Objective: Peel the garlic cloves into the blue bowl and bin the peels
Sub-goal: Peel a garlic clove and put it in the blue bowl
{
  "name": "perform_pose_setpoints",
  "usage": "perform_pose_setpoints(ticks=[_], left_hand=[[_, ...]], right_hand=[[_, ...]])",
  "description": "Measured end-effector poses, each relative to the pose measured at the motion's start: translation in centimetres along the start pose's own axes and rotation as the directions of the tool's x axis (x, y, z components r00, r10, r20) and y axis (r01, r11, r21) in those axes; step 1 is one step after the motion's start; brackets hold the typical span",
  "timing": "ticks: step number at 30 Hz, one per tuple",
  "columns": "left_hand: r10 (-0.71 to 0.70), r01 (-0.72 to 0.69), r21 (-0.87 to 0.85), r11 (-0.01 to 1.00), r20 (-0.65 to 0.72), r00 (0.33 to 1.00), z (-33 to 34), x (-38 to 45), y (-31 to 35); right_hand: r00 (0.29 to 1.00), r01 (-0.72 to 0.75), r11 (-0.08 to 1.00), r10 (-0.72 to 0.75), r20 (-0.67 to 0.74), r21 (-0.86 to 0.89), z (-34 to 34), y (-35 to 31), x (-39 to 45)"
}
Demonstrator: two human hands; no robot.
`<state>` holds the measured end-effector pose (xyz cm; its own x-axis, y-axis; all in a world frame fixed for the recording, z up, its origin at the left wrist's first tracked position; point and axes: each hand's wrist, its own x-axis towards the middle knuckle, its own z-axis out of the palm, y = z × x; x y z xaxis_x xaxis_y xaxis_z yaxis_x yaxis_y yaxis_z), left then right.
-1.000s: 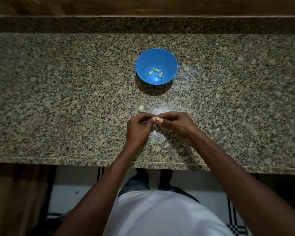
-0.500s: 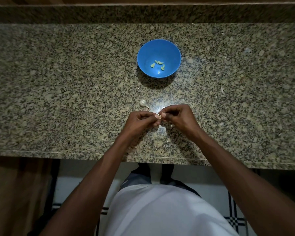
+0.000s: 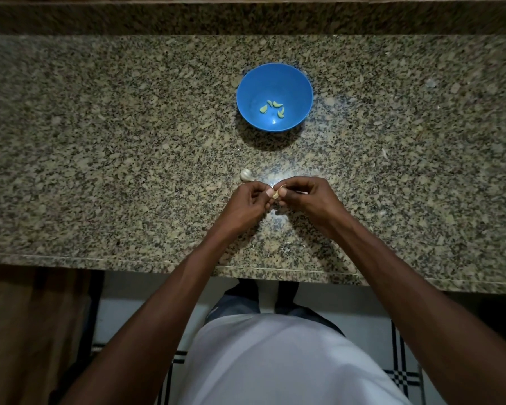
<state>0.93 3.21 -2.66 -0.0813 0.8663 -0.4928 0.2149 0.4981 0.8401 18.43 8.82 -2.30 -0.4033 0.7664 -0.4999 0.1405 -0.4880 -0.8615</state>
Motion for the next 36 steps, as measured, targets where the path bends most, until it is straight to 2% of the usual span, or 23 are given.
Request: perform_pose_setpoints(ticks=[4, 10, 17, 19, 22, 26, 28, 31, 33, 36], left_hand=[[0.023, -0.011, 0.129, 0.992, -0.093, 0.995, 0.9, -0.1, 0.1], [0.132, -0.083, 0.24, 0.967, -0.198, 0.971, 1.9, -0.3, 0.3], [0.202, -0.117, 0.302, 0.946, -0.265, 0.943, 1.2, 0.2, 0.1], [0.219, -0.128, 0.3, 0.945, -0.293, 0.931, 0.7, 0.3, 0.1], [0.209, -0.125, 0.304, 0.944, -0.259, 0.943, 0.4, -0.2, -0.4], [0.234, -0.158, 0.277, 0.948, -0.271, 0.934, 0.7, -1.0, -1.3], [0.226, -0.167, 0.219, 0.961, -0.281, 0.933, 1.0, -1.2, -1.3], [0.114, -0.127, -0.039, 0.991, -0.242, 0.964, 1.4, -1.5, -0.9], [0.059, -0.096, -0.143, 0.985, -0.243, 0.968, 1.7, -1.5, -0.8], [-0.058, -0.041, -0.325, 0.945, -0.287, 0.956, 2.1, -1.4, -0.7]], right_hand=[[0.996, -0.075, 0.98, 0.081, -0.026, 0.185, 0.8, 0.3, -0.1], [0.993, -0.087, 0.963, 0.104, -0.057, 0.254, 1.4, 0.5, 0.0], [0.997, -0.071, 0.995, 0.069, -0.029, -0.064, 0.7, 0.3, -0.6], [0.994, -0.109, 0.994, 0.109, -0.023, 0.001, 0.5, 0.4, -1.0], [0.984, -0.166, 0.98, 0.172, -0.046, 0.11, 0.1, 0.4, -1.3], [0.983, -0.165, 0.977, 0.173, -0.056, 0.136, -0.2, 0.8, -1.3], [0.986, -0.15, 0.985, 0.155, -0.061, 0.083, -0.2, 1.0, -1.2], [0.993, -0.103, 0.994, 0.101, -0.06, -0.025, 0.0, 0.9, -1.3], [0.997, -0.053, 0.992, 0.045, -0.07, -0.113, 0.2, 0.7, -1.5], [0.996, -0.01, 0.995, 0.001, -0.091, -0.097, 0.7, 0.5, -1.5]])
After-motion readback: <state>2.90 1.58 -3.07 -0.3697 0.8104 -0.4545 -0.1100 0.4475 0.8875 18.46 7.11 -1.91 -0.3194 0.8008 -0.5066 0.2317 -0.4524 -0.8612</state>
